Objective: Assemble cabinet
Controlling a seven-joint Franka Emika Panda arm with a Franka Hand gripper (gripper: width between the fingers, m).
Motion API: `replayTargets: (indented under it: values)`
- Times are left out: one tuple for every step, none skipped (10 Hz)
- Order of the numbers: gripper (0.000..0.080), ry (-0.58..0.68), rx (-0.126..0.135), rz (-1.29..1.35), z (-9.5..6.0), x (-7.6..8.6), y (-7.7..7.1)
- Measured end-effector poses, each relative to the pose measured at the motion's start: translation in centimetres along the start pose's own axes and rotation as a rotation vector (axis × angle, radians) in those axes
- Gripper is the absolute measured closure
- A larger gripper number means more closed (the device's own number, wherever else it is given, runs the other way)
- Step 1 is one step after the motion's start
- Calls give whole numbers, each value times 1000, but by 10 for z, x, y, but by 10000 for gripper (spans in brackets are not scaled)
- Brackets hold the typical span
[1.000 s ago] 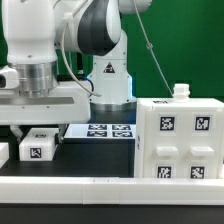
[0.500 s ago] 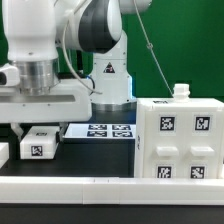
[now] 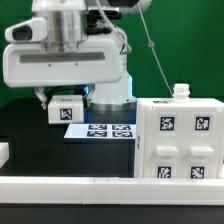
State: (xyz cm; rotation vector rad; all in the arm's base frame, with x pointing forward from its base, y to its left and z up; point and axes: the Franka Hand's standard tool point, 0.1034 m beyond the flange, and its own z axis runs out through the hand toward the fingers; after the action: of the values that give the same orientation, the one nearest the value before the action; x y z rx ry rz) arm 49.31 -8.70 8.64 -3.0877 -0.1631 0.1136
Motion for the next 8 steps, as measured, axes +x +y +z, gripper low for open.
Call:
replayTargets:
  values:
    - [246, -9, 2, 10, 1, -3, 1]
    - [246, -7, 1, 7, 1, -2, 0]
    - [246, -6, 1, 7, 0, -1, 0]
    - [246, -30, 6, 25, -10, 4, -8]
    - [246, -49, 14, 18, -24, 15, -23]
    - [246, -55, 8, 10, -45, 34, -35]
    - [246, -51, 8, 25, -65, 56, -53]
    - [246, -56, 9, 31, -78, 74, -71]
